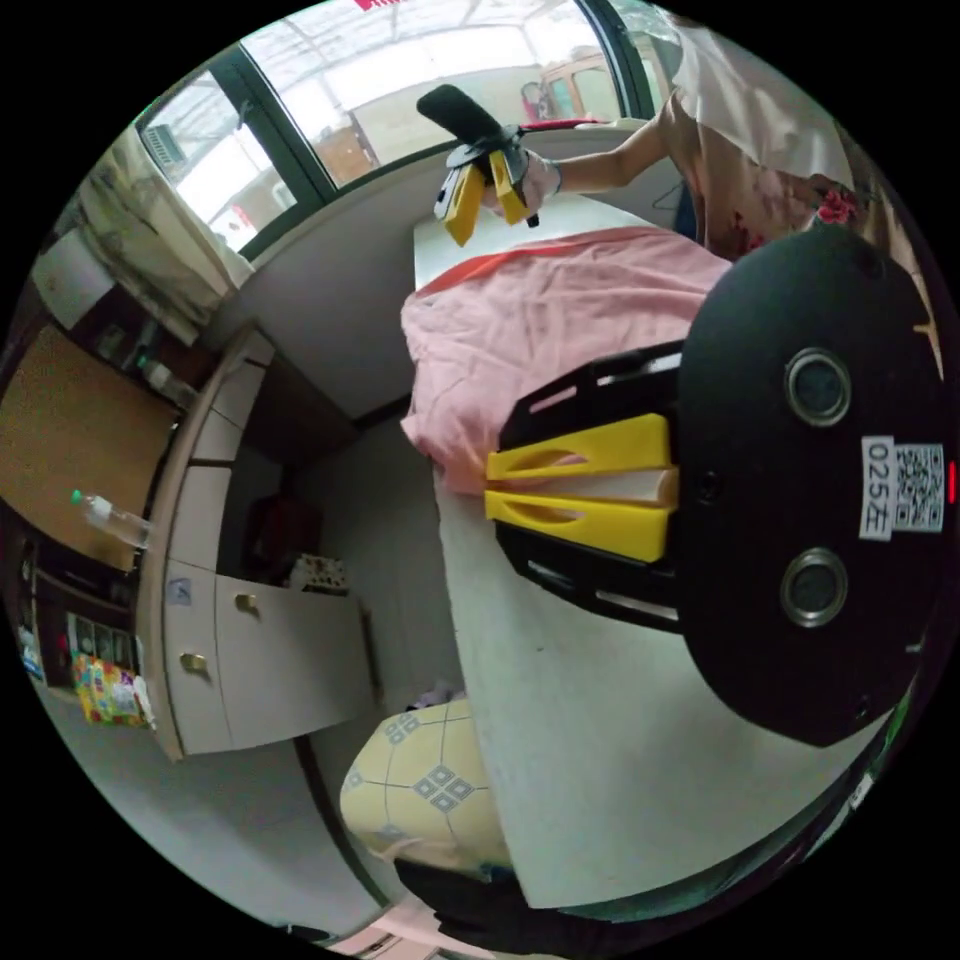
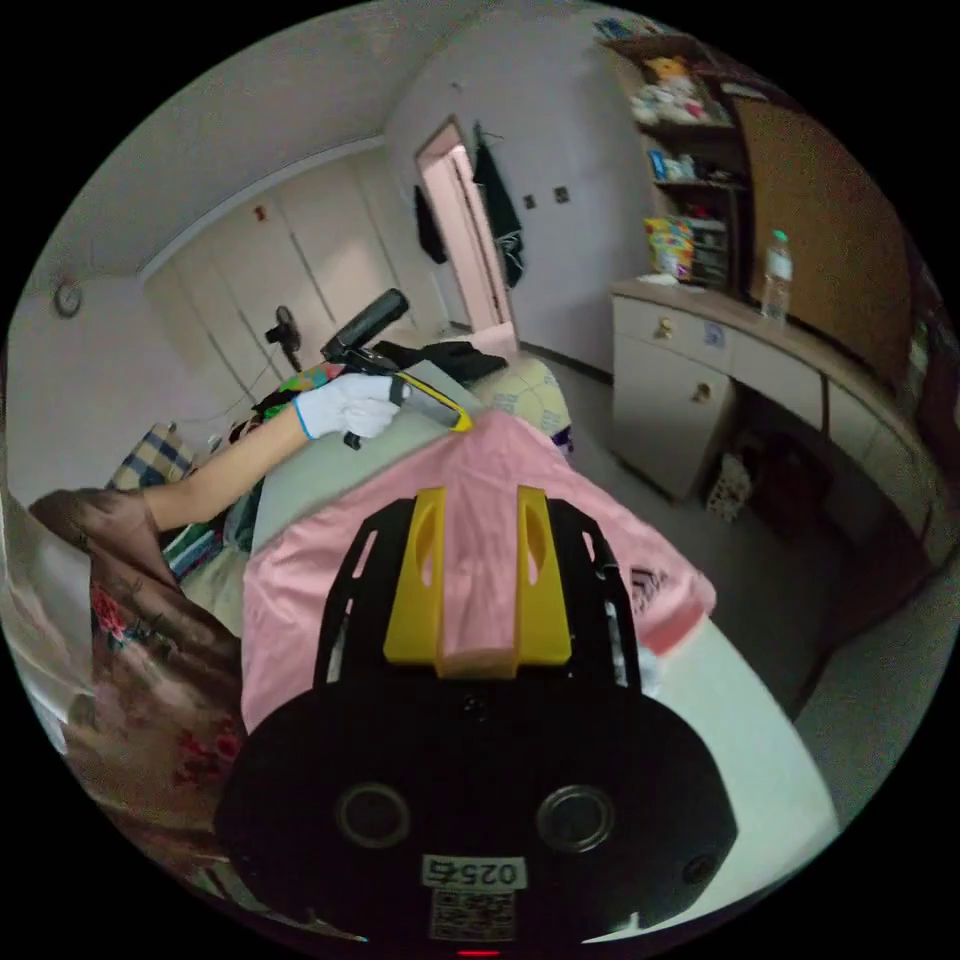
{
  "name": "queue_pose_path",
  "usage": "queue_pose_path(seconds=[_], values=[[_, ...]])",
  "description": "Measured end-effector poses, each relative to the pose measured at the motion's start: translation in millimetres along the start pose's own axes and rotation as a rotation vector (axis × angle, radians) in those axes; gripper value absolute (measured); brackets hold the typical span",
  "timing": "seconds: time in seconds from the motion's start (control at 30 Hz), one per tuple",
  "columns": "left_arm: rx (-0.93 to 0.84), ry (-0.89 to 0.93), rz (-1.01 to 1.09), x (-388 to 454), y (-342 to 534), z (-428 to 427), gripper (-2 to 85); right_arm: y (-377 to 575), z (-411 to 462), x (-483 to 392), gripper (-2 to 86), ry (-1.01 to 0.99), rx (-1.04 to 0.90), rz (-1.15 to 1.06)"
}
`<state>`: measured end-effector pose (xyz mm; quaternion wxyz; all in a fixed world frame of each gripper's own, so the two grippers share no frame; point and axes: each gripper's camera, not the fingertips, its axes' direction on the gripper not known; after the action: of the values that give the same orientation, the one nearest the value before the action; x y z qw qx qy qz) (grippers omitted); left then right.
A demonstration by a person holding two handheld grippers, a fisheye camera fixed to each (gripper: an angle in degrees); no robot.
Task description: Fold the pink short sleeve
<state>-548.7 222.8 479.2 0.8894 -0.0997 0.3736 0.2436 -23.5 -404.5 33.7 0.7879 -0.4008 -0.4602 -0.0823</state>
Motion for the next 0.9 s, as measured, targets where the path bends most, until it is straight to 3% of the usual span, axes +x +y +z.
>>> queue_pose_path(seconds=[0.1, 0.17, 0.3, 0.47, 0.6, 0.7, 0.9], values=[[0.139, 0.06, -0.005, 22, 49, -83, 2.9, -37, 29, -12, 12.3, -0.02, -0.02, -0.052], [0.283, 0.117, 0.086, 66, 131, -151, 3.4, -68, 62, -9, 13.5, -0.047, -0.086, -0.066], [0.429, 0.107, 0.272, 150, 282, -209, 4.5, -109, 114, 0, 13.3, -0.072, -0.187, -0.072], [0.496, -0.047, 0.07, 199, 428, -219, 6.4, -145, 167, 6, 11.9, -0.05, -0.354, -0.073], [0.472, -0.149, -0.003, 205, 450, -217, 8.2, -151, 194, 3, 9.6, -0.005, -0.484, -0.114], [0.576, -0.054, -0.002, 197, 438, -230, 8.5, -155, 199, -3, 7.8, 0.051, -0.494, -0.138], [0.504, 0.124, 0.031, 179, 398, -259, 7.2, -155, 206, -14, 5.8, 0.054, -0.504, -0.15]])
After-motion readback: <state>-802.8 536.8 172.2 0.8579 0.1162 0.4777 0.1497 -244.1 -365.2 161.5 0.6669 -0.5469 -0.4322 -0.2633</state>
